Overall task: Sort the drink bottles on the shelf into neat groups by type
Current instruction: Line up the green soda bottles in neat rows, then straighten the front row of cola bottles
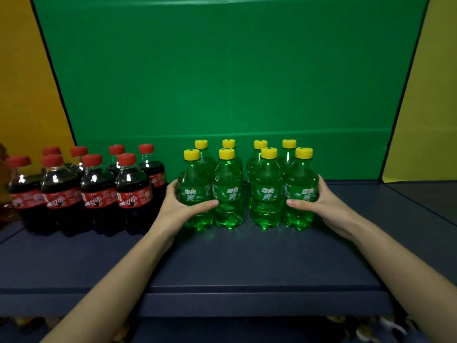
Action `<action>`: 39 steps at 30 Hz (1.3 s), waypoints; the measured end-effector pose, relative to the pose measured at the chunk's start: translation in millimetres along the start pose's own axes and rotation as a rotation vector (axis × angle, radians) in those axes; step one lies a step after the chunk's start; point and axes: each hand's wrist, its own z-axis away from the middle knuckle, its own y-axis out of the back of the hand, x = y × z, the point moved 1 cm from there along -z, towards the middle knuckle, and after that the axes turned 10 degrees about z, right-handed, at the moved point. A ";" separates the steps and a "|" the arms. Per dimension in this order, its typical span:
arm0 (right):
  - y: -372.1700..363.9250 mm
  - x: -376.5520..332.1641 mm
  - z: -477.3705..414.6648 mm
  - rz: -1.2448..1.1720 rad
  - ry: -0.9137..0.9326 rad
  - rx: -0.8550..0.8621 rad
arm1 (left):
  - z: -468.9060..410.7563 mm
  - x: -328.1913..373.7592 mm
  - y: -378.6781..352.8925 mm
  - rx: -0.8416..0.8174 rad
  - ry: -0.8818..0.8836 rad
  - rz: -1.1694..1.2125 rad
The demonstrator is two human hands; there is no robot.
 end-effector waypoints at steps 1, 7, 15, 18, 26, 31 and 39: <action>-1.6 0.0 -0.2 -0.002 -0.002 0.007 | -5.9 -2.2 1.8 -0.035 0.007 0.017; -10.6 -3.5 2.3 -0.042 -0.006 0.067 | -20.6 -8.2 2.1 -0.134 -0.040 0.077; -18.6 -7.9 3.5 -0.077 -0.026 0.080 | -19.2 -9.1 -1.4 -0.128 -0.045 0.078; -20.4 -7.9 2.4 -0.051 -0.041 0.077 | -17.0 -7.9 -5.6 -0.119 -0.071 0.067; -19.0 -22.4 14.3 0.100 -0.103 0.064 | -12.1 -4.2 -2.2 -0.110 -0.036 0.016; 0.0 -35.0 42.0 0.604 -0.151 0.151 | 11.7 2.1 14.8 -0.100 -0.006 -0.187; -6.3 -62.9 93.2 0.949 0.113 0.241 | 82.0 27.7 69.5 0.185 -0.427 -0.951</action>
